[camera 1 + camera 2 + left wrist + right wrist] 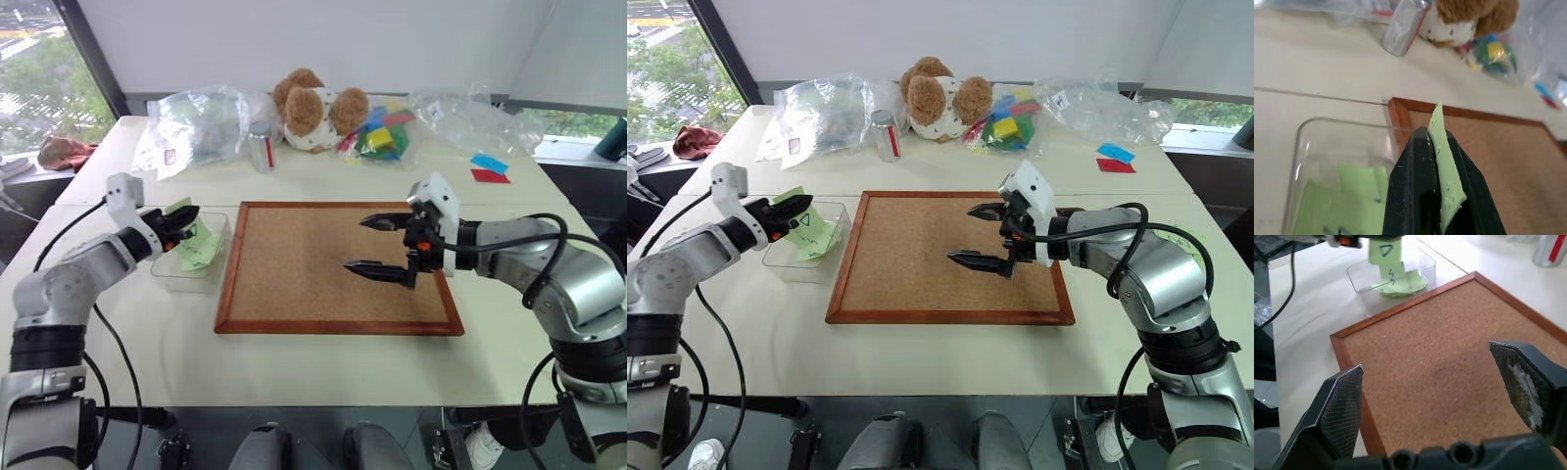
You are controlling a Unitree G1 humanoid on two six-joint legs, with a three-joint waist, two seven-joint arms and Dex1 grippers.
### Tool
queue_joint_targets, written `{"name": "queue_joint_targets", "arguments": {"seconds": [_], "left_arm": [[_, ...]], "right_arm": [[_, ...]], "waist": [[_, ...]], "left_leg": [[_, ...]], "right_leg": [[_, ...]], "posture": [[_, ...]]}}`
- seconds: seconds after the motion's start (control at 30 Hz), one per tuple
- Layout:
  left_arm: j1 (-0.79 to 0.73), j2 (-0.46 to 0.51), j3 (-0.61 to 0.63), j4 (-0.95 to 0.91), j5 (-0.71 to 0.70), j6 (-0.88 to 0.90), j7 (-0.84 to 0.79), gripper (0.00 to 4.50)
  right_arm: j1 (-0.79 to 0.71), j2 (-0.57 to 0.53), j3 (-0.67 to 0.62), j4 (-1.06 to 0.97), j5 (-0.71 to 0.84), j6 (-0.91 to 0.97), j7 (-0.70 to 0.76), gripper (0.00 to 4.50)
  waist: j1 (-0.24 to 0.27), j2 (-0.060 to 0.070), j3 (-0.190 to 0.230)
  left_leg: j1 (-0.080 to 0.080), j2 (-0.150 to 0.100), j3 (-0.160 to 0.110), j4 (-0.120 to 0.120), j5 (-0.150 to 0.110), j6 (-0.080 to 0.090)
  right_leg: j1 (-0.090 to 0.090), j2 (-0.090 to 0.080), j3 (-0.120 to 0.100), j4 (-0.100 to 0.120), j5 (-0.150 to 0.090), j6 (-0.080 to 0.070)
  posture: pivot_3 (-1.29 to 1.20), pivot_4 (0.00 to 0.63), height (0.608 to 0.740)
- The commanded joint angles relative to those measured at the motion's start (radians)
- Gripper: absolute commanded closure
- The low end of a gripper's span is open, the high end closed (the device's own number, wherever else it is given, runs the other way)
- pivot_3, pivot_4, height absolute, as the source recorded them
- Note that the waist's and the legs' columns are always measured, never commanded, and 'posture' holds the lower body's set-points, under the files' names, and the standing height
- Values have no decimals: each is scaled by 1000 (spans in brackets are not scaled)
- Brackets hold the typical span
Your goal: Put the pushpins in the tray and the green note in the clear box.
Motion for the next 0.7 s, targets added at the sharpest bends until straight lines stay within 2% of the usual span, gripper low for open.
{"name": "queue_joint_targets", "arguments": {"seconds": [0.03,0.07,0.17,0.3,0.7], "left_arm": [[-57,22,-40,50,133,-43,-71,3939],[-69,19,-43,61,154,-45,-85,3634],[-94,25,-55,82,224,-57,-128,2156],[-113,33,-39,80,272,-54,-179,36],[-82,115,61,-73,273,-24,-319,36]], "right_arm": [[2,-7,-22,-47,11,1,-15,0],[4,-9,-25,-49,12,2,-19,0],[15,-11,-34,-59,16,8,-32,0],[27,-14,-39,-65,17,7,-45,0],[19,-30,-38,-36,9,-13,-43,0]], "waist": [[-4,0,0],[-5,0,0],[-13,0,0],[-16,0,0],[-16,0,0]], "left_leg": [[-1,0,0,-1,0,0],[-2,0,0,-1,0,-1],[-15,0,0,3,2,-2],[-16,0,0,3,2,-2],[-16,0,0,4,2,-2]], "right_leg": [[-2,0,0,0,0,0],[-3,0,0,1,0,0],[-16,0,0,4,0,0],[-17,0,0,4,0,0],[-16,0,0,5,0,0]], "posture": [[0,150,740],[0,150,740],[0,150,740],[0,150,740],[0,150,740]]}}
